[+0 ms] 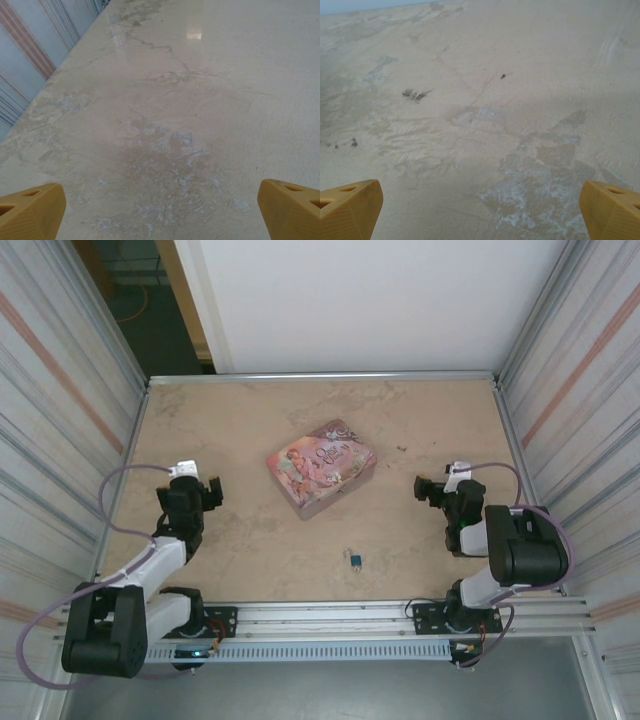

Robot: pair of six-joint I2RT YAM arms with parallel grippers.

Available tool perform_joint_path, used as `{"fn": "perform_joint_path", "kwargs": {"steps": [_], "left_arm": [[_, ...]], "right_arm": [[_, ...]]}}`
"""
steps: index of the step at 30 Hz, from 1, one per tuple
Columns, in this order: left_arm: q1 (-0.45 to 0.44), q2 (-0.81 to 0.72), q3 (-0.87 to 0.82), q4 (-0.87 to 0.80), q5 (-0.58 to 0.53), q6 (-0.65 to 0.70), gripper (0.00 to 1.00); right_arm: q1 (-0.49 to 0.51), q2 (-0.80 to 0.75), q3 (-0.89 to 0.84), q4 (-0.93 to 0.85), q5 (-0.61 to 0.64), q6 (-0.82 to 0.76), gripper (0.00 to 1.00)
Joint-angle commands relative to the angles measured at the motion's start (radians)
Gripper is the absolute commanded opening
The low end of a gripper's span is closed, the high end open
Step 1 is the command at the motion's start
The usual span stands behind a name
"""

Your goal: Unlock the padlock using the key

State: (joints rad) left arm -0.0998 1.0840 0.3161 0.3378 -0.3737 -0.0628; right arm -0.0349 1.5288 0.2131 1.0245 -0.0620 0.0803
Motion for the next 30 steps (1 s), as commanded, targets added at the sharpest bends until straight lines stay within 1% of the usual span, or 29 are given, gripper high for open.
{"fn": "perform_joint_path", "kwargs": {"steps": [1, 2, 5, 7, 14, 21, 24, 27, 30], "left_arm": [[0.003, 0.007, 0.005, 0.071, 0.0, 0.027, 0.99], [0.003, 0.009, 0.0, 0.084, -0.001, 0.033, 0.99], [0.003, 0.007, -0.012, 0.119, 0.005, 0.045, 0.99], [0.003, 0.007, -0.022, 0.146, 0.014, 0.055, 0.99], [0.003, 0.056, -0.052, 0.303, 0.085, 0.095, 0.99], [0.004, 0.175, -0.05, 0.486, 0.203, 0.168, 0.99], [0.01, 0.228, -0.052, 0.55, 0.244, 0.166, 0.99], [0.018, 0.312, -0.055, 0.639, 0.273, 0.162, 0.99], [0.021, 0.396, -0.045, 0.694, 0.287, 0.161, 0.99]], "right_arm": [[-0.001, -0.001, 0.068, -0.011, -0.035, -0.044, 0.99], [-0.002, -0.008, 0.1, -0.079, -0.028, -0.044, 0.99], [-0.014, 0.008, 0.182, -0.208, -0.016, -0.024, 0.99], [-0.043, 0.014, 0.193, -0.221, -0.018, 0.013, 0.99], [-0.031, 0.014, 0.196, -0.225, 0.004, 0.007, 0.99], [-0.026, 0.012, 0.193, -0.224, 0.011, 0.004, 0.99], [-0.025, 0.014, 0.194, -0.225, 0.011, 0.004, 0.99], [-0.026, 0.013, 0.194, -0.225, 0.013, 0.004, 0.99], [-0.024, 0.014, 0.195, -0.224, 0.015, 0.005, 0.99]]}}
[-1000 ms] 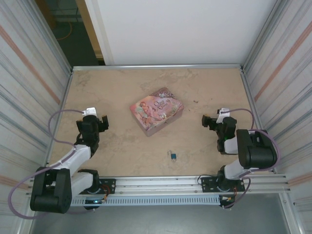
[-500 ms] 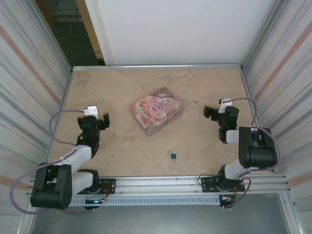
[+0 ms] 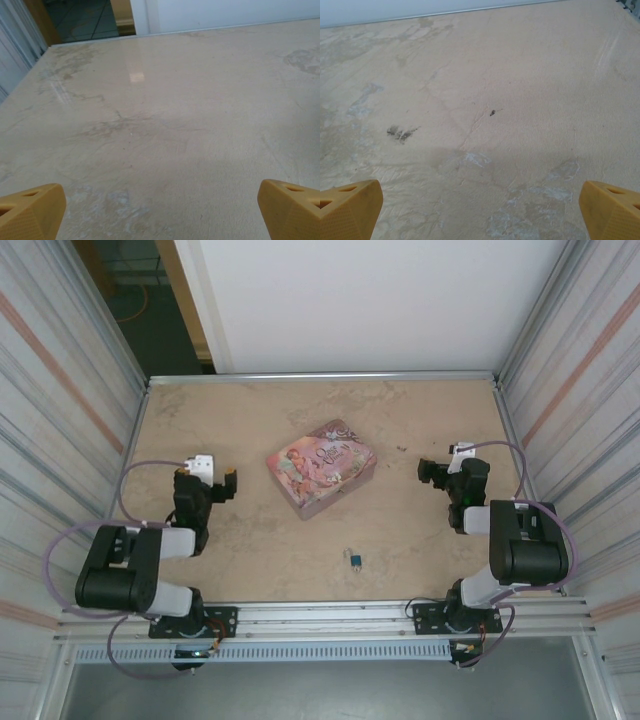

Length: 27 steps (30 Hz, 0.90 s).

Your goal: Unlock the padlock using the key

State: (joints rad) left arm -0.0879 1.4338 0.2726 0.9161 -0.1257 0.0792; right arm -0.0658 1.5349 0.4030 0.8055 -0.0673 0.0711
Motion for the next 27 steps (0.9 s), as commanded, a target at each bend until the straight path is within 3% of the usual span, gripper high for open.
{"fn": "perform_joint_path", "kwargs": {"steps": [1, 8, 10, 27], "left_arm": [[0.009, 0.068, 0.002, 0.135, 0.04, 0.02, 0.99], [0.048, 0.076, 0.125, -0.105, 0.038, -0.029, 0.99], [0.069, 0.076, 0.123, -0.096, 0.075, -0.042, 0.99], [0.062, 0.075, 0.128, -0.106, 0.064, -0.036, 0.99]], "right_arm": [[0.007, 0.008, 0.004, -0.006, 0.02, 0.013, 0.99], [0.006, 0.009, 0.007, -0.008, 0.021, 0.013, 0.99], [0.006, 0.01, 0.009, -0.01, 0.019, 0.014, 0.99], [0.009, 0.006, 0.004, -0.006, 0.022, 0.013, 0.99]]}}
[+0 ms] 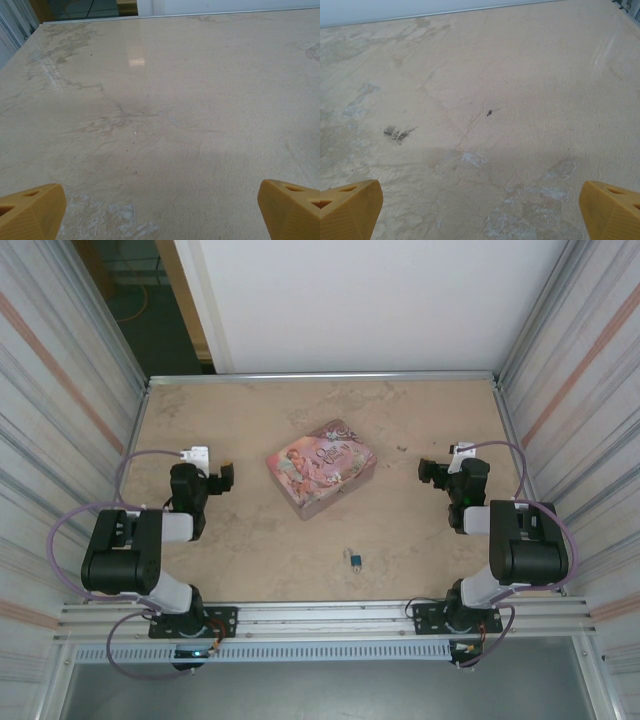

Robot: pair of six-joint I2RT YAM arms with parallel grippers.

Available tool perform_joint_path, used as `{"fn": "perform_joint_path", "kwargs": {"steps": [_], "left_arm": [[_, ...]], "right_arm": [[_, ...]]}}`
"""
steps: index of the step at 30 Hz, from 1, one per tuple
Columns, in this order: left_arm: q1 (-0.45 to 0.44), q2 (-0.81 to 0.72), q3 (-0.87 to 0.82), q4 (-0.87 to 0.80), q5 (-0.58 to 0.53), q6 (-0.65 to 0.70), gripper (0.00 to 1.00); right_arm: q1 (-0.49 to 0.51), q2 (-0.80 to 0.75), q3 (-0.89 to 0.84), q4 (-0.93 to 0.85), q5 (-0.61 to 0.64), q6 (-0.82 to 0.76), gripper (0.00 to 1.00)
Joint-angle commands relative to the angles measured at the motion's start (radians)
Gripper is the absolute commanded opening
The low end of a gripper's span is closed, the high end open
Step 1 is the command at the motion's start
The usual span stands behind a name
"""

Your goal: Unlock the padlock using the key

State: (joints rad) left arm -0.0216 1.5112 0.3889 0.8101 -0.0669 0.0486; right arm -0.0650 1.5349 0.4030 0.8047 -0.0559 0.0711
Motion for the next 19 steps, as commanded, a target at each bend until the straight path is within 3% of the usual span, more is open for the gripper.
{"fn": "perform_joint_path", "kwargs": {"steps": [1, 19], "left_arm": [[-0.005, -0.002, 0.012, 0.0, 0.006, -0.006, 0.99], [-0.006, -0.003, 0.012, 0.0, 0.006, -0.006, 0.99]], "right_arm": [[0.007, 0.006, 0.004, -0.004, 0.011, 0.013, 0.99], [0.009, 0.007, 0.006, -0.006, 0.015, 0.012, 0.99]]}}
